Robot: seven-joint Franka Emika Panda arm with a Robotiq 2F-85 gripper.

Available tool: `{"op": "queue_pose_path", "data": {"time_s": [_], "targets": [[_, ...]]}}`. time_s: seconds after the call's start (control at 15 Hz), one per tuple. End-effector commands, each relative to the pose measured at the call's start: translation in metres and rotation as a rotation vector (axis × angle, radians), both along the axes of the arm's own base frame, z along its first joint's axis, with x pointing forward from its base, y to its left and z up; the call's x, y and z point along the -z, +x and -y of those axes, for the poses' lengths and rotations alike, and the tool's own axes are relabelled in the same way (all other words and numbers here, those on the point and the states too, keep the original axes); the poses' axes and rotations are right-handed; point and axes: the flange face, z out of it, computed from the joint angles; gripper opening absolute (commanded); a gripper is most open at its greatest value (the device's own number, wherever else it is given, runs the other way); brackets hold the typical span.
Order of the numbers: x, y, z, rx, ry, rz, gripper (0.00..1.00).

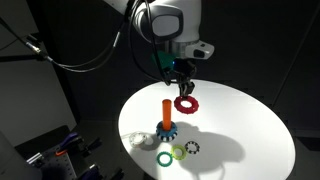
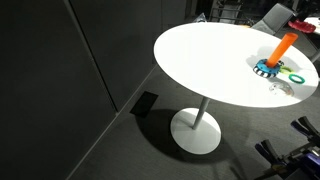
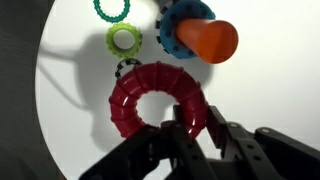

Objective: Pick up the red ring and put it on the ring holder

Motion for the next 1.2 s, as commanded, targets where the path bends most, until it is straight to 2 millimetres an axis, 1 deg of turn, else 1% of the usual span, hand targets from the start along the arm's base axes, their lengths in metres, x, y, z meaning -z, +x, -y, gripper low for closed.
{"op": "queue_pose_path", "data": {"time_s": [0.0, 0.27, 0.67, 0.87, 1.13], "targets": [[-0.024, 0.001, -0.015, -0.018, 0.026, 0.001, 0.09], [-0.030, 0.002, -0.033, -0.048, 0.034, 0.001, 0.09], [-0.024, 0.004, -0.056, -0.087, 0.035, -0.012, 0.09], [-0.020, 0.002, -0.062, -0.101, 0.023, -0.030, 0.09], [-0.016, -0.002, -0.062, -0.112, 0.009, -0.061, 0.09]]}}
